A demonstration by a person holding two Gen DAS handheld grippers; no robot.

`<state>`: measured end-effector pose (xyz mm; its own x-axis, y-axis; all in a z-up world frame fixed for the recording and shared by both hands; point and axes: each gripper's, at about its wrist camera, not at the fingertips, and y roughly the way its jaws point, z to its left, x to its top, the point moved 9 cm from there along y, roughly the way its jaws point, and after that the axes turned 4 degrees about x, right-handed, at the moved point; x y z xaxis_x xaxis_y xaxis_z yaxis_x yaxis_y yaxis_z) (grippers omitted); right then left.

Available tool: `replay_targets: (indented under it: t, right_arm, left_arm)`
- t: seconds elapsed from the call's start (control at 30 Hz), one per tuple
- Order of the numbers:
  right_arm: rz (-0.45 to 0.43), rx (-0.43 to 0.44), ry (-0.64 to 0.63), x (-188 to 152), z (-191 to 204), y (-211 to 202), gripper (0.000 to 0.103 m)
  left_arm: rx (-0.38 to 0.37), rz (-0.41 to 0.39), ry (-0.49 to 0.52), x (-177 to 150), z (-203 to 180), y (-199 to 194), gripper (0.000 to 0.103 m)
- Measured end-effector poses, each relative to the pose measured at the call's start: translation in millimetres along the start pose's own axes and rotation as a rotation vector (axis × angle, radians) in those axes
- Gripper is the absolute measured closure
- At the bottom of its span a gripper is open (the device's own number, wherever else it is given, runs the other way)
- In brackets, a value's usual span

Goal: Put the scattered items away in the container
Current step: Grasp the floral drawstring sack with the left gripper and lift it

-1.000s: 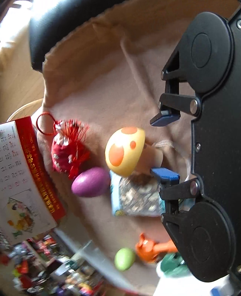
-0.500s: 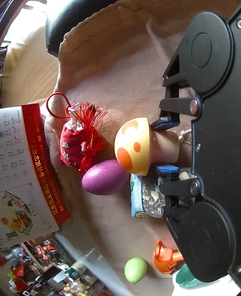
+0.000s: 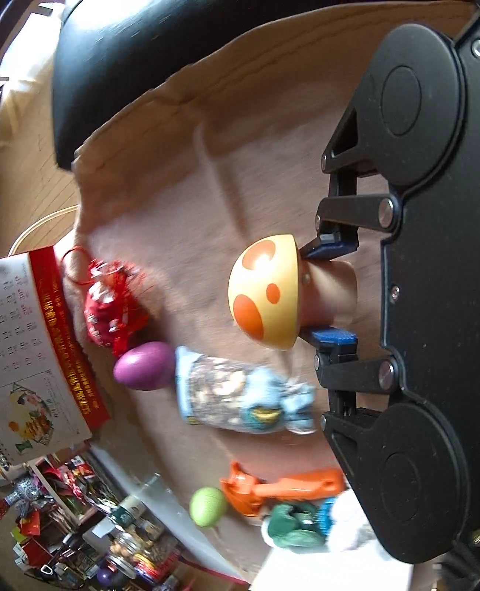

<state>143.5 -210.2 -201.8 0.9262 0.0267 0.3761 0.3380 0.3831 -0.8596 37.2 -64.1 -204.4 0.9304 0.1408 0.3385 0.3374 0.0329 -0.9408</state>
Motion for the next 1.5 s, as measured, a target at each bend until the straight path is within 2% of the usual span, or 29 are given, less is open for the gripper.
replay_targets:
  t: [0.13, 0.2, 0.27, 0.37, 0.47, 0.53, 0.57, 0.6, 0.73, 0.83, 0.97, 1.03, 1.13, 1.17, 1.23, 1.33, 1.37, 1.4, 1.43, 1.5]
  right_arm:
    - [0.026, -0.006, 0.018, -21, -10, -5, 0.063]
    - [0.036, -0.004, 0.028, -29, -13, -5, 0.063]
    - [0.038, 0.000, 0.040, -33, -14, -4, 0.062]
    - [0.033, -0.008, 0.030, -35, -11, -5, 0.062]
    - [0.026, -0.002, 0.021, -35, -7, -7, 0.062]
    - [0.019, -0.012, 0.005, -35, -5, -7, 0.062]
    - [0.016, -0.017, -0.002, -35, -4, -7, 0.062]
    - [0.014, -0.015, -0.001, -35, -3, -7, 0.062]
    - [0.017, 0.009, 0.012, -35, 0, -6, 0.062]
    - [0.014, 0.029, 0.024, -35, 2, -6, 0.062]
    - [0.012, 0.048, 0.026, -36, 5, -8, 0.062]
    - [0.018, 0.055, 0.029, -36, 4, -7, 0.062]
    - [0.026, 0.061, 0.039, -37, 3, -5, 0.062]
    - [0.029, 0.059, 0.040, -37, 2, -4, 0.061]
    - [0.034, 0.057, 0.038, -38, 1, -3, 0.061]
    - [0.044, 0.057, 0.041, -39, 1, -1, 0.061]
    - [0.046, 0.058, 0.043, -39, 1, 0, 0.061]
    - [0.048, 0.059, 0.045, -40, 1, 0, 0.061]
    - [0.050, 0.060, 0.046, -41, 1, 1, 0.060]
    - [0.053, 0.063, 0.048, -42, 1, 2, 0.060]
  left_arm:
    - [-0.099, -0.028, -0.112, 9, 7, -7, 0.029]
    - [-0.127, -0.031, -0.127, 9, 6, -10, 0.029]
    - [-0.093, -0.010, -0.091, 5, 5, -7, 0.028]
    - [-0.023, 0.033, -0.051, -6, 8, 4, 0.019]
    - [-0.006, 0.040, -0.039, -10, 10, 10, 0.017]
    - [-0.014, 0.026, -0.048, -10, 12, 8, 0.026]
    - [-0.004, 0.018, -0.058, -9, 15, 5, 0.045]
    - [0.001, 0.014, -0.071, -8, 20, 3, 0.055]
    - [-0.047, 0.018, -0.159, -6, 33, -4, 0.063]
    - [-0.044, 0.017, -0.150, -4, 31, -12, 0.067]
    - [-0.116, -0.029, -0.183, 6, 26, -38, 0.073]
    - [-0.125, -0.061, -0.181, 12, 22, -51, 0.075]
    - [-0.144, -0.103, -0.193, 20, 19, -65, 0.089]
    - [-0.167, -0.113, -0.202, 23, 18, -68, 0.098]
    - [-0.206, -0.112, -0.211, 26, 14, -70, 0.098]
    - [-0.152, -0.069, -0.197, 19, 15, -57, 0.094]
    - [-0.135, -0.048, -0.193, 15, 16, -50, 0.089]
    - [-0.123, -0.030, -0.198, 11, 16, -45, 0.074]
    - [-0.111, -0.022, -0.203, 7, 17, -41, 0.065]
    - [-0.089, -0.026, -0.195, 3, 16, -37, 0.031]
